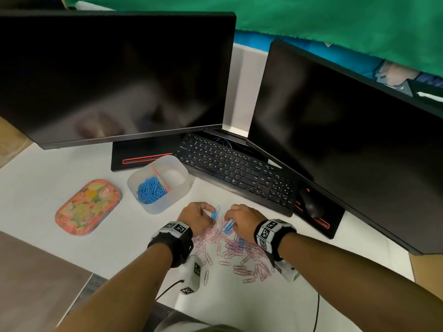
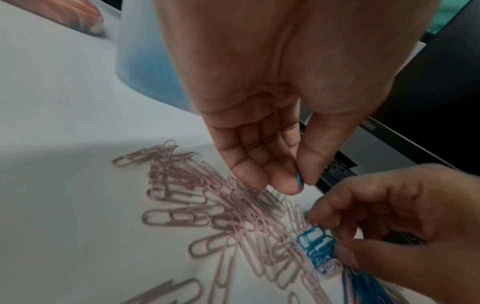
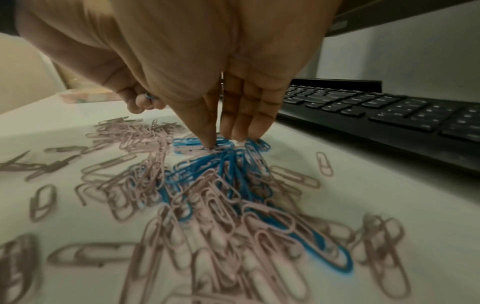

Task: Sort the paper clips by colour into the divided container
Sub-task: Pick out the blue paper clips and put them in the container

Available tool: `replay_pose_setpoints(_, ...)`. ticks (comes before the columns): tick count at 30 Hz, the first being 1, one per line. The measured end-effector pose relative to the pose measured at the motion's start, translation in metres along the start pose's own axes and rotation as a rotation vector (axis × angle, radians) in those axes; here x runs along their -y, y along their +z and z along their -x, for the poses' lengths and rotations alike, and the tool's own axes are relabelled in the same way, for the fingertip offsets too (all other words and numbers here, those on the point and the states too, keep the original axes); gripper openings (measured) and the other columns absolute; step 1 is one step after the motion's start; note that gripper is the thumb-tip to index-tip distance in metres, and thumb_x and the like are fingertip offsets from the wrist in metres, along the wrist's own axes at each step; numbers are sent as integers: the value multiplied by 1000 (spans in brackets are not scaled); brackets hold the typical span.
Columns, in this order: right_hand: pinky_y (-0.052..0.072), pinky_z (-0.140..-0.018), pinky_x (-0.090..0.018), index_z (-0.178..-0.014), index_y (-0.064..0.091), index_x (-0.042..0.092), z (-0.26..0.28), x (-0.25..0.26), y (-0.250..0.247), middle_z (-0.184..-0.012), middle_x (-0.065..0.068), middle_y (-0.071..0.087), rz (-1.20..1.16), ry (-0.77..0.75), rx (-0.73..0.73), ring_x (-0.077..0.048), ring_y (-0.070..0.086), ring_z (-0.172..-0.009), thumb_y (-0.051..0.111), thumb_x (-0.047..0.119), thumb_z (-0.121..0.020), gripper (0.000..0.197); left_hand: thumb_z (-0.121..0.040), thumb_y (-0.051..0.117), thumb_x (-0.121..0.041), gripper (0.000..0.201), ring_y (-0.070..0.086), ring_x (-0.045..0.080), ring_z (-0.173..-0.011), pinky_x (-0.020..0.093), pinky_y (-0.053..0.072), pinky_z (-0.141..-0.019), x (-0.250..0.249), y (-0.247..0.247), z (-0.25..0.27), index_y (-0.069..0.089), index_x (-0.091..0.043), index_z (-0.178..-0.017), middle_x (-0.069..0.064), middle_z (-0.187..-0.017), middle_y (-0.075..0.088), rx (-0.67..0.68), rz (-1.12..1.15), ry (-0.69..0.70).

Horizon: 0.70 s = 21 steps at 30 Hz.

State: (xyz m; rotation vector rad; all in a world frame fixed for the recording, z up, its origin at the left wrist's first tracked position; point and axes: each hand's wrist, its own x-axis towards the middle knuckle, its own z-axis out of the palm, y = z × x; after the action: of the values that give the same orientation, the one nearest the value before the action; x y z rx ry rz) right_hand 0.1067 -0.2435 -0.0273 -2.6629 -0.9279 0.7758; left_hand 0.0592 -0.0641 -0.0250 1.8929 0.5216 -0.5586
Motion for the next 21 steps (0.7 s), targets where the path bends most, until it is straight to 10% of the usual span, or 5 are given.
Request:
replay_pose_setpoints(12,50,-85,-32,-92,66,18,6,-10,-3,-100,1,60,21,33,44,-23,59,-96,55,17,-87,13,-76,69,12,35,67,25,-64,32,59,-60,9,-8,-2,60,-13,-99,13,-67,67,64,264,35)
replay_pose_setpoints(21,44,-86,-26,-114,61,22,0,2,-4,-113,2,57,-48,39,82,-21,56,-103,54,16,-87,28,-76,61,19,42,64,18,-57,30,59,-61,11,-12,-4,60,-13,-102,1,-56,66,48,266,13)
